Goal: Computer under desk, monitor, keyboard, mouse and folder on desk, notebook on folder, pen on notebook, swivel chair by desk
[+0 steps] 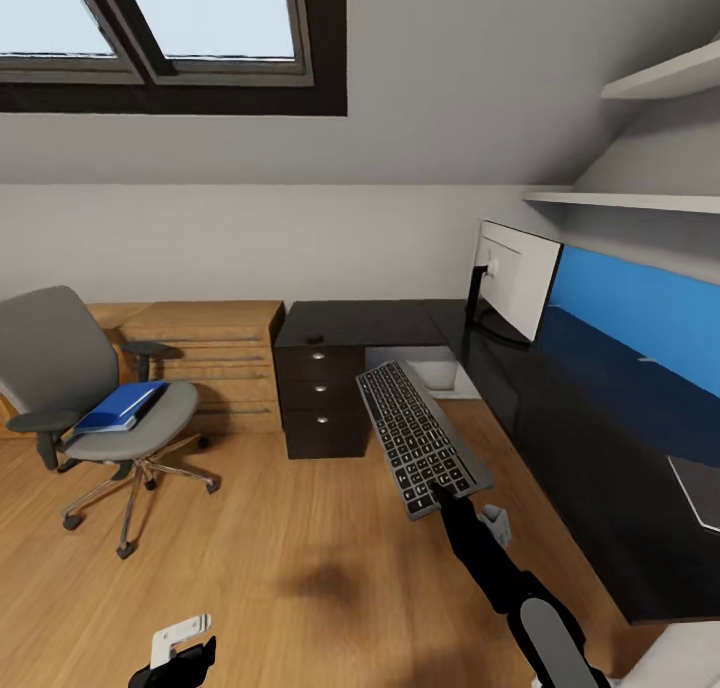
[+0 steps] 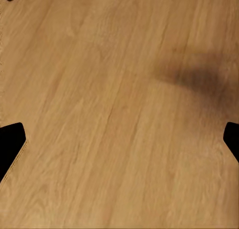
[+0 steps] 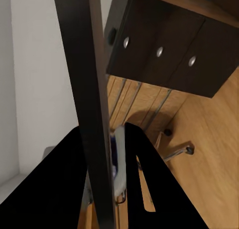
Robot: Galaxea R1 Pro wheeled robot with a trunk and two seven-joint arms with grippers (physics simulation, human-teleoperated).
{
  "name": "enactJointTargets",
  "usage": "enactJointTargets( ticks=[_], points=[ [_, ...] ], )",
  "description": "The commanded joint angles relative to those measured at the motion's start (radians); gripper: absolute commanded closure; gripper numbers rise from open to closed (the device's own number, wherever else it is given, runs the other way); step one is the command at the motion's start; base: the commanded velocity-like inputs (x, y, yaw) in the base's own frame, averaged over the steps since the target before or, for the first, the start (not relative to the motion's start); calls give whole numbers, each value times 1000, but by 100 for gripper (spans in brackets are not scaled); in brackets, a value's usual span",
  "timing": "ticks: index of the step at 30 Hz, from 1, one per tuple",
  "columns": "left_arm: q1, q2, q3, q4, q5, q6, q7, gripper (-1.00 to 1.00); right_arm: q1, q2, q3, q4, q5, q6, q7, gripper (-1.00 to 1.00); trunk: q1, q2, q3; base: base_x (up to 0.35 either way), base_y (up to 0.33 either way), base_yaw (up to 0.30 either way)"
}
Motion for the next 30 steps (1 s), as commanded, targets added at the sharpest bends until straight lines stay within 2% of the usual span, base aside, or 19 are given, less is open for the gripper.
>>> enactJointTargets(
  ticks=[1, 17, 30],
  points=[
    [0, 0, -2, 4, 8, 5, 5, -100, -1, 0, 0, -2, -9, 3, -4, 100, 0, -1, -1, 265, 237, -1],
    [0, -2, -3, 15, 6, 5, 2, -100, -1, 1, -1, -2, -9, 3, -3, 100, -61, 111, 49, 295, 161, 0],
    [0, -2, -3, 15, 7, 4, 2, -100, -1, 0, -2, -2, -7, 3, -1, 100, -111, 202, 90, 320, 26, 0]
  ],
)
